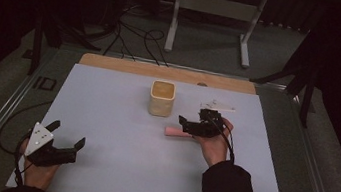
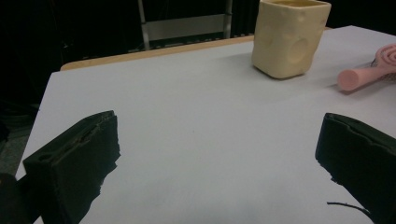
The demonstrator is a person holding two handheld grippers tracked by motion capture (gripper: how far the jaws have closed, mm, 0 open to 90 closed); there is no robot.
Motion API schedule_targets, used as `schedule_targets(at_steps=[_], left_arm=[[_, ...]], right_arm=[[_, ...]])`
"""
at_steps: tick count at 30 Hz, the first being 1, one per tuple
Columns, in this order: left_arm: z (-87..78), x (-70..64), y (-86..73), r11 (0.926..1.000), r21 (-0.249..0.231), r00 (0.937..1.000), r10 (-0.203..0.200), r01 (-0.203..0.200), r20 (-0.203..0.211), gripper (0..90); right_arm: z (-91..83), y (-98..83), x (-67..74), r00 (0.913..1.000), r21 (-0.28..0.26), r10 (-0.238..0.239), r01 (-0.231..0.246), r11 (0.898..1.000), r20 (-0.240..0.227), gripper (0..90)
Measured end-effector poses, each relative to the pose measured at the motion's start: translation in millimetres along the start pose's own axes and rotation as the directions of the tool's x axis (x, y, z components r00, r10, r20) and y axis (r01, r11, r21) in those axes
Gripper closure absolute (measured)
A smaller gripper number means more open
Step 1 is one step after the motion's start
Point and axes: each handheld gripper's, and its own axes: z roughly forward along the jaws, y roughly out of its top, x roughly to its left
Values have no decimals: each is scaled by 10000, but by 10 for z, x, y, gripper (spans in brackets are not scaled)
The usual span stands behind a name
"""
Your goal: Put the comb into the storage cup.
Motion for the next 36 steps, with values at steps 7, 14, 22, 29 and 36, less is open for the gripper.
schedule_targets(at_steps=[7, 14, 22, 29, 36], left_arm=[[1, -4, 0, 10000, -2, 10000, 12, -12, 17, 4], [-2, -5, 0, 10000, -3, 10000, 8, -8, 32, 4], [1, -8, -3, 10000, 0, 10000, 38, -38, 30, 4], [6, -9, -5, 10000, 22, 10000, 54, -54, 36, 4], [6, -10, -5, 10000, 37, 10000, 75, -75, 50, 4]], right_arm=[[115, 4, -16, 9996, 49, 187, -186, 9998, -203, 306], [294, -40, -34, 9997, 494, 199, -190, 9986, -173, 657], [510, -79, 31, 9995, 1070, -302, 299, 9938, 15, 900], [696, -120, 68, 9992, 1714, -353, 314, 9847, 198, 900], [812, -170, 67, 9988, 2203, -370, 290, 9750, 321, 899]])
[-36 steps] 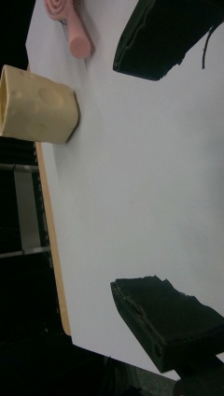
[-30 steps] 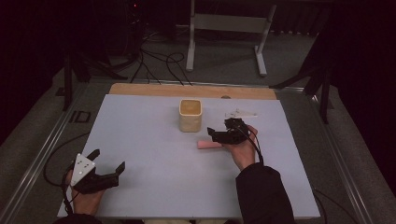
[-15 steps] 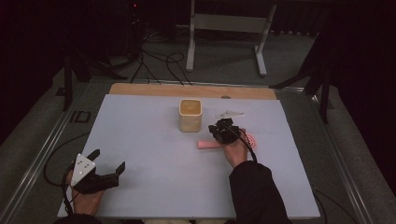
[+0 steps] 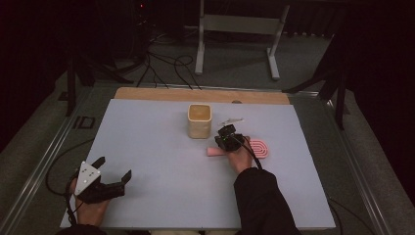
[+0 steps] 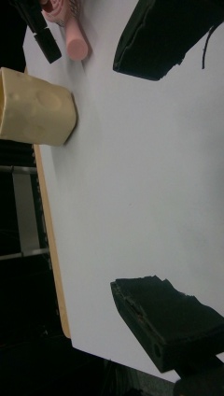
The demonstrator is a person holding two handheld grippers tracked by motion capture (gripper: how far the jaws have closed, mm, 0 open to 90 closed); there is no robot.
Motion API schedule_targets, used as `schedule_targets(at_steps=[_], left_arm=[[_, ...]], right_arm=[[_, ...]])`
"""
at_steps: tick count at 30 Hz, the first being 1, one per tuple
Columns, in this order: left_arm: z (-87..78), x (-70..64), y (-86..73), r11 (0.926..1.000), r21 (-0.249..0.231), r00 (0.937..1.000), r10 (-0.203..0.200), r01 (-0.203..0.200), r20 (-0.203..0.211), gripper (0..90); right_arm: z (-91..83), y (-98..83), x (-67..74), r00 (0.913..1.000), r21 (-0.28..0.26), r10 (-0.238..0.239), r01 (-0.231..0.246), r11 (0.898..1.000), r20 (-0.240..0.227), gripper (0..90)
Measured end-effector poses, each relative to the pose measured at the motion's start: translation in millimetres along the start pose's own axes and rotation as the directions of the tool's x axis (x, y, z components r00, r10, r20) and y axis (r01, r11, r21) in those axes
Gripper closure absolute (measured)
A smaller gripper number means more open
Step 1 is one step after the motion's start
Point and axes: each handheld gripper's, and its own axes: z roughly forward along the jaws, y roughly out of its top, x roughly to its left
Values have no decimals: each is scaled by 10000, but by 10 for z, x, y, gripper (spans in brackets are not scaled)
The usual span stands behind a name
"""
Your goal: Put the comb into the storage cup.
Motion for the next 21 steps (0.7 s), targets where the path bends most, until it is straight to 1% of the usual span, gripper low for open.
schedule_targets(at_steps=[2, 5, 12, 15, 21], left_arm=[[1, 0, 0, 10000, 4, 10000, -3, 3, 6, 4], [0, -2, 1, 10000, 11, 10000, 11, -11, -4, 4], [4, -10, -2, 10000, 38, 10000, 16, -16, 14, 4], [7, -13, -3, 10000, 63, 10000, 13, -13, 12, 4], [6, -11, -5, 10000, 49, 10000, 2, -2, 22, 4]], right_arm=[[20, -12, -3, 10000, 124, 31, -31, 9999, -11, 899], [35, -31, -3, 10000, 287, -69, 68, 9996, 34, 897], [38, -95, 24, 9996, 694, -267, 269, 9972, -37, 895], [36, -121, 54, 9990, 891, -446, 449, 9950, -55, 895], [-1, -190, 125, 9947, 1245, -1009, 1023, 9869, -172, 894]])
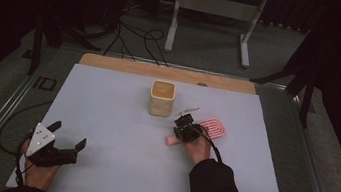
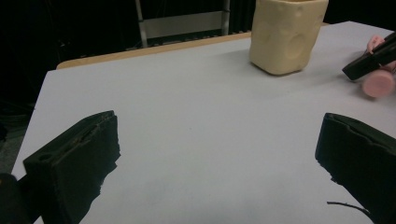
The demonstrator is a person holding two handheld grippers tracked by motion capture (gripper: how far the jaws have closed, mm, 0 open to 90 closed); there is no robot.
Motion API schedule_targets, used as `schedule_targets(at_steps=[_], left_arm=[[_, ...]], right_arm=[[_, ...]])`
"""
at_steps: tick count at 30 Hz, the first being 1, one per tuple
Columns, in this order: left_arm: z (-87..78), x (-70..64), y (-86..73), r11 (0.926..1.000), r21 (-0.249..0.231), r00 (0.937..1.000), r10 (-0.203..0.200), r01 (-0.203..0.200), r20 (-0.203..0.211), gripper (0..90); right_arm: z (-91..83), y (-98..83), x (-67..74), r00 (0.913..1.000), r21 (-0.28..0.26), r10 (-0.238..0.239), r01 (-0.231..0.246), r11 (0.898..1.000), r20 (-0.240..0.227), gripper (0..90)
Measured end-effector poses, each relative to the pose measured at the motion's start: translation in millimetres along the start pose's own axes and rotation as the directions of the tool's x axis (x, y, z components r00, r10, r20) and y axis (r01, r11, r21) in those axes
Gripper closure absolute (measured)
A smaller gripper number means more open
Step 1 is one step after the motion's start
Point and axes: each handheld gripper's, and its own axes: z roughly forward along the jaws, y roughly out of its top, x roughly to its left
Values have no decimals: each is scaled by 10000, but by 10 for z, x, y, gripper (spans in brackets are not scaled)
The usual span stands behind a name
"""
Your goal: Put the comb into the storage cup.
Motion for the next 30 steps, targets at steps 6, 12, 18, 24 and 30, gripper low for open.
schedule_targets(at_steps=[6, 12, 18, 24, 30], left_arm=[[3, -4, 0, 10000, 50, 10000, 29, -29, -34, 4], [7, -5, -3, 10000, 97, 10000, 7, -6, -48, 4], [14, -11, -5, 9999, 167, 10000, 12, -11, -63, 5], [17, -11, -7, 9998, 188, 10000, -3, 4, -69, 5], [16, -9, -8, 9998, 189, 10000, -13, 14, -79, 6]], right_arm=[[-76, -101, 37, 9997, 91, -232, 233, 9997, -93, 884], [-204, -255, 13, 9994, 130, -233, 236, 9996, -275, 885], [-348, -400, -21, 9984, 176, -504, 509, 9986, -264, 886], [-471, -490, -81, 9983, 142, -511, 515, 9986, -275, 886], [-589, -537, -134, 9987, 0, -459, 460, 9989, -234, 886]])
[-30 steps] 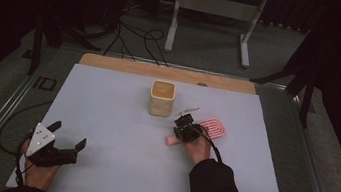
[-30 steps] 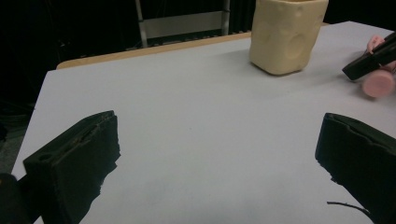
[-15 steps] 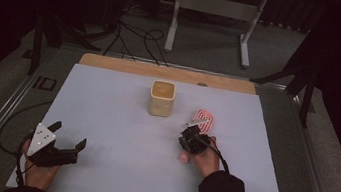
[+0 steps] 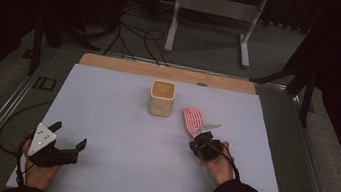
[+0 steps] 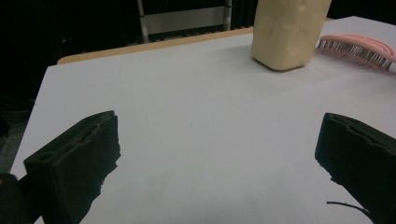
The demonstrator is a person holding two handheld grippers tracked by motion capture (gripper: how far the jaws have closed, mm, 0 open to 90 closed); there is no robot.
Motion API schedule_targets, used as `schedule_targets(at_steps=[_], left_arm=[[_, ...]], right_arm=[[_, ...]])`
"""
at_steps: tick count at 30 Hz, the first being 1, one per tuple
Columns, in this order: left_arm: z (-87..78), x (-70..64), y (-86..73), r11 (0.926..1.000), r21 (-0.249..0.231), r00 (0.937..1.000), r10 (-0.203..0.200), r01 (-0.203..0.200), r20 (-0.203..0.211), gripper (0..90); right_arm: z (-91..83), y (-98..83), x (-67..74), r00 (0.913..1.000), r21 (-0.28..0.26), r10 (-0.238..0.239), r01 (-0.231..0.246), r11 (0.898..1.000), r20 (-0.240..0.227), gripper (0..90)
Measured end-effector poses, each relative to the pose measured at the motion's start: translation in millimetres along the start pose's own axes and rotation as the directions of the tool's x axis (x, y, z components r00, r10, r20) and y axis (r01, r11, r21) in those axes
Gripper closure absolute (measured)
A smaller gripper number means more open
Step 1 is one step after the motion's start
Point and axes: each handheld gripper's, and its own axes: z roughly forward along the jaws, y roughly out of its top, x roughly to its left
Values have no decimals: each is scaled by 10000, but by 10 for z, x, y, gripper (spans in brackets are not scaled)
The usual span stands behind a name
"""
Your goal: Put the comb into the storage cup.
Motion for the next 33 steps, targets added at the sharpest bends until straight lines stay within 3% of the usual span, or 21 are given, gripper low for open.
schedule_targets(at_steps=[13, 17, 19, 21, 25, 28, 33], left_arm=[[10, -10, -3, 10000, 65, 10000, 41, -41, 13, 6], [10, -8, -4, 10000, 37, 10000, 16, -16, 15, 6], [6, -6, -3, 10000, 39, 10000, 20, -20, 8, 6], [4, -5, -3, 10000, 42, 10000, 27, -27, -6, 6], [-2, -2, 0, 10000, -17, 10000, 8, -8, -43, 6], [-13, 2, 6, 10000, -75, 10000, 7, -7, -62, 6], [-24, 2, 16, 9998, -198, 10000, -42, 41, -59, 5]], right_arm=[[-118, -197, -182, 9985, -105, 492, -490, 9987, 229, 876], [-181, -202, -189, 9986, -615, 528, -522, 9967, 88, 837], [-239, -197, -197, 9982, -1065, 594, -581, 9926, 92, 760], [-318, -194, -209, 9978, -1602, 643, -611, 9852, 148, 697], [-499, -218, -247, 9964, -2692, 798, -694, 9606, 278, 521], [-623, -264, -252, 9961, -3412, 575, -311, 9395, 675, 402], [-758, -413, -248, 9927, -4233, 741, -272, 9056, 946, 250]])
